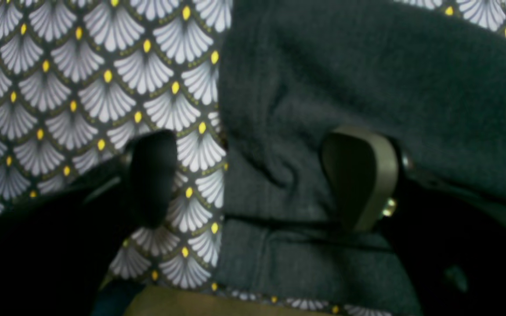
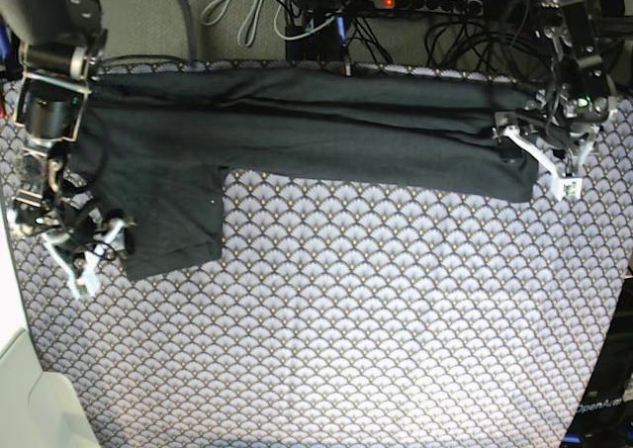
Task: Fold the T-shirt properly
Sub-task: 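Grasp the sleeve with the right gripper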
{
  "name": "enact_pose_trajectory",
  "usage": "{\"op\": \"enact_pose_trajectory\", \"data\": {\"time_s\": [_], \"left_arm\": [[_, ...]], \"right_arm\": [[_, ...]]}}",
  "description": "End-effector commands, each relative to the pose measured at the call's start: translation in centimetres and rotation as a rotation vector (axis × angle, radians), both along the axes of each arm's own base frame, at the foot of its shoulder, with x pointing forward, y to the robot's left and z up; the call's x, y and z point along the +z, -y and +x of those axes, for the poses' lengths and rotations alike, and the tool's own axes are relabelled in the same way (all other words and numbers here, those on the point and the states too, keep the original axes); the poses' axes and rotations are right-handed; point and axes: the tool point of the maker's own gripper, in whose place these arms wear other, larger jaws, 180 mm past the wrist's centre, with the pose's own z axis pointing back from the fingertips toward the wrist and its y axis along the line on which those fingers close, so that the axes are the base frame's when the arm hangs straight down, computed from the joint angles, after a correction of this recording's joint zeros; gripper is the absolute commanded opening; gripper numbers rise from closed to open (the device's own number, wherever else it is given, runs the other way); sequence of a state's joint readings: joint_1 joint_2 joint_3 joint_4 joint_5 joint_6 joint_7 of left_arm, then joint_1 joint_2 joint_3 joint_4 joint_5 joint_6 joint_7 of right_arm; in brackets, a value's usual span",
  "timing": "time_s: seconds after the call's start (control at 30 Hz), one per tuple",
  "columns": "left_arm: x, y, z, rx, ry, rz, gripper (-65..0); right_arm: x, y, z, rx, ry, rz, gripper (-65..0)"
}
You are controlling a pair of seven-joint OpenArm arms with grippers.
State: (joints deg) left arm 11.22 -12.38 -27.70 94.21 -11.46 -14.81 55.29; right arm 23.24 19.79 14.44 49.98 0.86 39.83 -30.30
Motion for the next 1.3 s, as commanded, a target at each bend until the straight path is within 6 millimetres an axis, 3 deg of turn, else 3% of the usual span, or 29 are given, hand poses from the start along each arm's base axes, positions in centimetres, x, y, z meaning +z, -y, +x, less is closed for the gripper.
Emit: {"op": "enact_pose_trajectory", "data": {"time_s": [0.0, 0.23, 0.87, 1.0, 1.07, 1.13, 1.27], "left_arm": [[1.3, -0.5, 0.9, -0.001, 0.044, 0.018, -10.8], [1.2, -0.6, 0.9, 0.001, 0.042, 0.017, -10.8], [1.0, -0.6, 0.8, 0.003, 0.039, 0.016, -10.8], [1.0, -0.6, 0.7, 0.003, 0.037, 0.017, -10.8], [1.0, -0.6, 0.7, 0.003, 0.037, 0.017, -10.8], [1.0, -0.6, 0.7, 0.003, 0.037, 0.017, -10.8], [0.9, -0.6, 0.7, 0.003, 0.036, 0.017, -10.8]], "right_arm": [[2.2, 0.9, 1.5, -0.006, 0.065, -0.009, -26.2], [1.8, -0.4, 1.6, 0.002, 0.063, 0.013, -26.2], [0.1, -0.5, 0.0, 0.004, 0.015, 0.016, -27.1], [-0.5, -0.7, -0.6, 0.004, 0.0, 0.019, -38.7], [-1.3, -1.3, -1.1, 0.011, -0.021, 0.025, -49.4], [-1.6, -1.3, -1.5, 0.011, -0.042, 0.021, -64.1], [-1.8, -1.1, -1.9, 0.011, -0.069, 0.009, -65.0]]}}
